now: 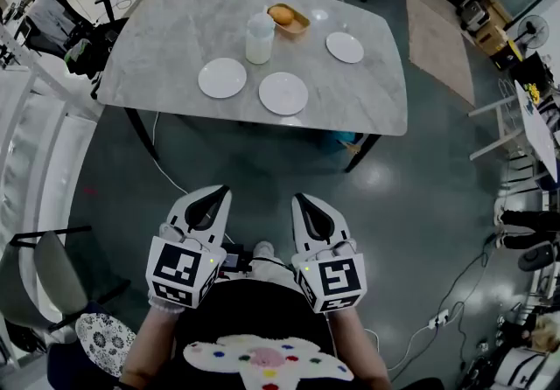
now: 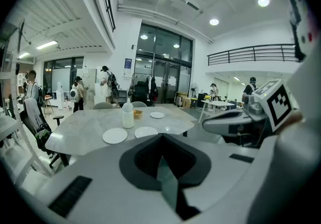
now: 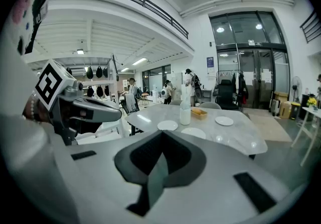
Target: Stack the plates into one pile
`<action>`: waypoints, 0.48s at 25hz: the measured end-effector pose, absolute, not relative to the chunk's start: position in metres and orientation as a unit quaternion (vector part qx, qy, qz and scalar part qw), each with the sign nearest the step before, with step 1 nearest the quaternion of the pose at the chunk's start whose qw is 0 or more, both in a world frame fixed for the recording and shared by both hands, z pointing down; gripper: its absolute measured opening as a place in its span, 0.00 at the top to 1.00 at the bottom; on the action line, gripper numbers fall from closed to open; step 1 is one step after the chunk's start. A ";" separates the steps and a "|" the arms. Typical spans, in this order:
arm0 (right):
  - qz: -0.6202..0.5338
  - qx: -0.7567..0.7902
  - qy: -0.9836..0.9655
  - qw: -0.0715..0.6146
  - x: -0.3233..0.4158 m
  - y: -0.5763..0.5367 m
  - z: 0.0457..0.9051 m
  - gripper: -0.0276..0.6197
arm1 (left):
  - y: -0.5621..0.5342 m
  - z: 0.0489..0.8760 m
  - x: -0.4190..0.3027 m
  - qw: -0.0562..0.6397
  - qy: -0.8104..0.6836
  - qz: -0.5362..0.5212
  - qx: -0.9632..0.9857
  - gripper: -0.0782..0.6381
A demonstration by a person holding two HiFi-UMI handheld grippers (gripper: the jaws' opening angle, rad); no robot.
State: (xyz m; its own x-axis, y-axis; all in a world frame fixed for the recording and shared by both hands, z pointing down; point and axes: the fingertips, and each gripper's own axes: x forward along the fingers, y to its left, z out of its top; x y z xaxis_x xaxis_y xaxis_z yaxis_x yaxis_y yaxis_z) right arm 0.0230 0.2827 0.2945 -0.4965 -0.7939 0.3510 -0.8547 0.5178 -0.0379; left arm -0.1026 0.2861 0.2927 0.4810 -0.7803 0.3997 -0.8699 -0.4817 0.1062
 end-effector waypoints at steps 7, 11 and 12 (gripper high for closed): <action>0.117 0.488 -0.856 0.125 0.026 0.279 0.292 0.95 | 0.284 0.296 -0.103 0.156 -0.494 0.145 0.843 0.88; 0.119 0.485 -0.858 0.118 0.027 0.279 0.291 0.95 | 0.283 0.296 -0.100 0.165 -0.498 0.136 0.840 0.83; 0.120 0.481 -0.861 0.116 0.026 0.280 0.290 0.87 | 0.283 0.296 -0.099 0.169 -0.496 0.133 0.841 0.78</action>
State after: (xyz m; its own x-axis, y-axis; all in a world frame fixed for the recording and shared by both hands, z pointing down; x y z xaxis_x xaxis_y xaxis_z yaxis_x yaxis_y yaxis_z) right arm 0.0261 0.2796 0.2903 -0.5100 -0.8000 0.3161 -0.8560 0.5081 -0.0952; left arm -0.0985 0.2834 0.2963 0.4723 -0.7896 0.3917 -0.8796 -0.4507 0.1522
